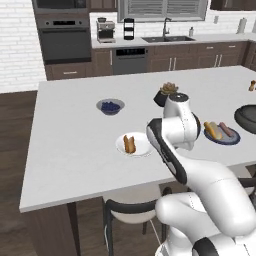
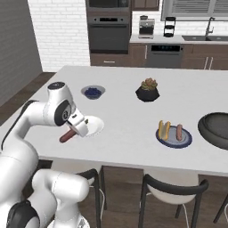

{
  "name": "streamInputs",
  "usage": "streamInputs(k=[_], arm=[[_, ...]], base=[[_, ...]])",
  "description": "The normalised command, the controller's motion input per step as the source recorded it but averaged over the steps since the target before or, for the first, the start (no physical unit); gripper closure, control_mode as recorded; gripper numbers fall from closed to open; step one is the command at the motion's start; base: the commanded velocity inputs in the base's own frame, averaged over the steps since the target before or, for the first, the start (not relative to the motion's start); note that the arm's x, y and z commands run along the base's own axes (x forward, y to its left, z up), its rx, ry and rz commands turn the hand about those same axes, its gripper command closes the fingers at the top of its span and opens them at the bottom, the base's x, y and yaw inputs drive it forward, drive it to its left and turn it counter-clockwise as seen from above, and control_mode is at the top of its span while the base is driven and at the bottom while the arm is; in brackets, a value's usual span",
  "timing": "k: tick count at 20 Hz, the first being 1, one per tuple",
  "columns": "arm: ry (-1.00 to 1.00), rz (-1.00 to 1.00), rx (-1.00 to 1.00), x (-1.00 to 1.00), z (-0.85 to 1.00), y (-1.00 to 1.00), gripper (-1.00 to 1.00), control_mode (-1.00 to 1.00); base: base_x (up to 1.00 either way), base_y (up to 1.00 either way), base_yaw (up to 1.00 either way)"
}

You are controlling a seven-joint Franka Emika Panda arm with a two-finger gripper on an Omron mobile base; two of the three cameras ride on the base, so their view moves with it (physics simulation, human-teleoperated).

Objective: Place one bun and one sausage from the bowl on each plate.

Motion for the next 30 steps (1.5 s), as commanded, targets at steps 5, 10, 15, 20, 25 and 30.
streamInputs(k=[5,10,15,20,25,30], arm=[[0.0,0.14,0.0,0.81,0.0,0.0,1.0,-1.0],[0.0,0.2,0.01,1.0,-0.24,0.01,1.0,-1.0],[0.0,0.21,0.02,1.0,-0.33,0.06,1.0,-1.0],[0.15,0.13,0.0,0.97,-0.3,0.08,1.0,-1.0],[0.05,0.04,0.0,0.62,-0.36,0.0,1.0,-1.0],[-0.01,0.0,0.0,0.14,-0.53,0.04,1.0,-1.0]], base=[[0.0,0.0,0.0],[0.0,0.0,0.0],[0.0,0.0,0.0],[0.0,0.0,0.0],[0.0,0.0,0.0],[0.0,0.0,0.0]])
